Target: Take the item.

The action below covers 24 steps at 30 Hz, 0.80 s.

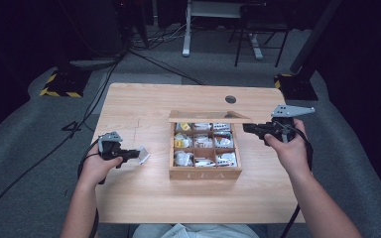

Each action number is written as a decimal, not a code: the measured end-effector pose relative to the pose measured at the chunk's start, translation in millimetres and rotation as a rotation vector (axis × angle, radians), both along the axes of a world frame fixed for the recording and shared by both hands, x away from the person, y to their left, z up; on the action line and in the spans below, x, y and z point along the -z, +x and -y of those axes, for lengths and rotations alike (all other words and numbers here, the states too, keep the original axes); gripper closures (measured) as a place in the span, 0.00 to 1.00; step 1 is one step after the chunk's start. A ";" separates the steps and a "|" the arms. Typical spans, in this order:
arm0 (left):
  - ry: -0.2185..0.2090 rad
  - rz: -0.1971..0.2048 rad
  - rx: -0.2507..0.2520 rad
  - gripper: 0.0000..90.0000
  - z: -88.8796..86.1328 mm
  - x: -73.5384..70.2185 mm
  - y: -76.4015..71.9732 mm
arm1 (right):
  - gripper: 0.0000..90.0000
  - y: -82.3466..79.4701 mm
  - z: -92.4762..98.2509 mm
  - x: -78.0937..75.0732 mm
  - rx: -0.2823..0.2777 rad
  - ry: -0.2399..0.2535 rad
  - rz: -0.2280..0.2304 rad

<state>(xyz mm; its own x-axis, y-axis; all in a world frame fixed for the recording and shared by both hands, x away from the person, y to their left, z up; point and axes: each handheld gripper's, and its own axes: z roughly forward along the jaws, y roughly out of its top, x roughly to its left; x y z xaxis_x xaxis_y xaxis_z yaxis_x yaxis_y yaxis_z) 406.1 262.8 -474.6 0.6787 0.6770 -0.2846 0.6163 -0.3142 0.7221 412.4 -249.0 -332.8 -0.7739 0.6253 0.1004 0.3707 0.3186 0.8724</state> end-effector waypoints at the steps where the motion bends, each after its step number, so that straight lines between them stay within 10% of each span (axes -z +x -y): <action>1: 0.004 0.002 -0.009 0.96 -0.3 -0.1 -0.1 | 1.00 0.1 0.0 0.0 0.000 0.000 0.000; 11: 0.042 0.077 -0.098 0.51 -5.7 -2.6 0.6 | 1.00 0.1 0.0 0.7 -0.003 0.001 0.000; 24: 0.031 0.154 -0.004 0.46 22.5 -38.5 -23.1 | 1.00 0.6 0.8 -0.8 -0.005 -0.009 -0.003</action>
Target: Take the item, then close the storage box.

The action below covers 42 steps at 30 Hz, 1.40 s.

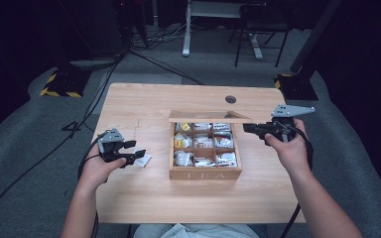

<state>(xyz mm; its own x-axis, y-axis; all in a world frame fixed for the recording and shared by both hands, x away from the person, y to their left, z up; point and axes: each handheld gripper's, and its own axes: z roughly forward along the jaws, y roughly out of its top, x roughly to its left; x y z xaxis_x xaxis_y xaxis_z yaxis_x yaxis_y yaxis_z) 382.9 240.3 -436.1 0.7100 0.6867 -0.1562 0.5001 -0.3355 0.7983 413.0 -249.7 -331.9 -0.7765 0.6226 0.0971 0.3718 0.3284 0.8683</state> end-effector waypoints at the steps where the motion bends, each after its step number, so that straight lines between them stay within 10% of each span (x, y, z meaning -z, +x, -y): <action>1: 0.000 0.004 0.009 0.46 2.4 -1.8 -2.1 | 1.00 -0.1 0.3 -0.1 0.000 -0.001 -0.002; 12: 0.011 -0.004 0.077 0.44 16.3 -4.7 -17.3 | 1.00 -1.4 3.0 2.6 0.000 -0.001 -0.016; 42: -0.004 -0.035 -0.001 0.45 3.4 -1.2 -16.8 | 0.97 -24.9 -2.6 9.9 0.023 -0.126 -0.112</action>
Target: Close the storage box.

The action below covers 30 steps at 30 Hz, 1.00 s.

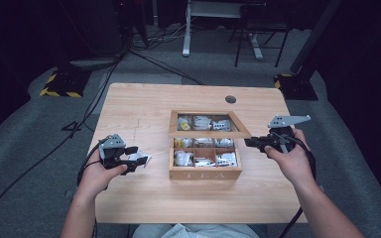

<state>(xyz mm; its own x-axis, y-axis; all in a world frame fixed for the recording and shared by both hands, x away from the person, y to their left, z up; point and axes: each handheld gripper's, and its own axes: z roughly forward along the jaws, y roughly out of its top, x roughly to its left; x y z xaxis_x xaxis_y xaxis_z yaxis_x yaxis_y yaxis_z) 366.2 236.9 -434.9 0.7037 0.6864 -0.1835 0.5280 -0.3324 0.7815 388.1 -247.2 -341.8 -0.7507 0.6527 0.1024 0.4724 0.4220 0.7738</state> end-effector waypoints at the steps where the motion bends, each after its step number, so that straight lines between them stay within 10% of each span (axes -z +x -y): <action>1: -0.002 -0.001 0.002 0.45 -0.2 -0.2 -0.1 | 0.96 -0.7 -0.3 0.6 0.000 -0.006 -0.003; 30: 0.025 -0.012 0.005 0.44 -0.2 4.7 1.5 | 0.91 -17.4 -3.3 26.4 -0.013 -0.092 -0.052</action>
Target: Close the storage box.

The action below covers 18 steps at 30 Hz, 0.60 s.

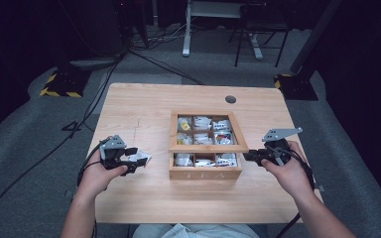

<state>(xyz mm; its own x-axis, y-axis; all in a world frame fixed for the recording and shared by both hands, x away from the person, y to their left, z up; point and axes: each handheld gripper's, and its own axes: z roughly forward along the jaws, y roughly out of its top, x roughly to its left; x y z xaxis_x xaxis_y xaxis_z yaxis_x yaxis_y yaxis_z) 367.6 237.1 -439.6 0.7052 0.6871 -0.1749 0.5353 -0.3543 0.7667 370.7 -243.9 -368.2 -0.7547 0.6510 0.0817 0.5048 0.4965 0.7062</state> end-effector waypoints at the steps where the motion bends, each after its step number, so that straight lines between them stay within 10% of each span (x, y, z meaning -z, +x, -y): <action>1: 0.000 0.000 -0.001 0.44 0.5 -0.1 -0.3 | 0.90 -0.1 -0.1 0.7 -0.002 -0.001 -0.004; 18: 0.015 0.005 0.016 0.44 5.2 -0.8 -0.7 | 0.89 -2.4 -1.8 14.6 -0.018 -0.041 -0.051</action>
<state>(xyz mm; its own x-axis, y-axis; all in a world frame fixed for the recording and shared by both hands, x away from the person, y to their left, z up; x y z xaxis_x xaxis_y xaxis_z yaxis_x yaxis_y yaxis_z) 366.9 231.9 -438.8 0.7173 0.6779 -0.1612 0.5254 -0.3742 0.7642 368.4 -242.1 -382.8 -0.7621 0.6406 0.0940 0.5300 0.5338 0.6588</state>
